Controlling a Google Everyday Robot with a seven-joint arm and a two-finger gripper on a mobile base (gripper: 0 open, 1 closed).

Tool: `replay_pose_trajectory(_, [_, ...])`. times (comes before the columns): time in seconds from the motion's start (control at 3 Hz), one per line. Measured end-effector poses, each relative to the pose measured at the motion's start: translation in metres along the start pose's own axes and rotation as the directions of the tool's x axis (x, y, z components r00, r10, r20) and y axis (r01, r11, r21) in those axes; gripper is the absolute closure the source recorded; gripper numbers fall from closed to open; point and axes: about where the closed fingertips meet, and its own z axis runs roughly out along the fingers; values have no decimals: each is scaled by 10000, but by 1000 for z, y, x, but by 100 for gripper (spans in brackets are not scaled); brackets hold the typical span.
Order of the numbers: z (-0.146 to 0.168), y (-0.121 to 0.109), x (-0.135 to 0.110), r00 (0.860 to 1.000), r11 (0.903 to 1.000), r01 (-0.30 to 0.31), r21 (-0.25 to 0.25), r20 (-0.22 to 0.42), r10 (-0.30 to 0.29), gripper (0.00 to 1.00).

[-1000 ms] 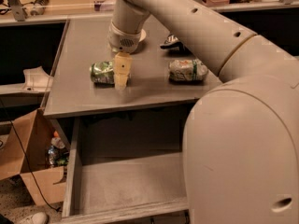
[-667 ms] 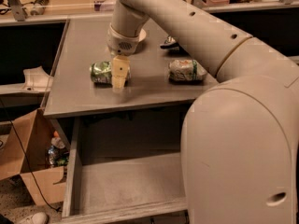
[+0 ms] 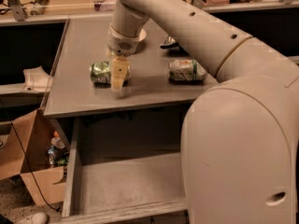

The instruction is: Place green can into top drawer

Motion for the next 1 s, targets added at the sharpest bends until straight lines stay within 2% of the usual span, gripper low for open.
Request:
replay_pose_trajectory(0.67, [0, 0, 0, 10000, 10000, 0, 0, 0, 0, 66])
replay_pose_trajectory(1.0, [0, 0, 0, 10000, 10000, 0, 0, 0, 0, 97])
